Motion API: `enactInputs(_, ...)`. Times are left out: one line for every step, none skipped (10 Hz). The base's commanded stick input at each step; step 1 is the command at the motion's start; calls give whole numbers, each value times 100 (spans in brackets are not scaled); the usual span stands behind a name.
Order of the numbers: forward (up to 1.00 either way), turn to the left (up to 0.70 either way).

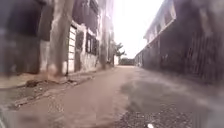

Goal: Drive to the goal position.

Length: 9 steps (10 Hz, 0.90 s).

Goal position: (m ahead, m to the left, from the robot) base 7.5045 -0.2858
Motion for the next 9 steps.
enactInputs(100, 0)
enactInputs(100, 0)
enactInputs(100, 0)
enactInputs(100, 0)
enactInputs(100, 0)
enactInputs(100, 0)
enactInputs(100, 0)
enactInputs(100, -7)
enactInputs(100, -20)
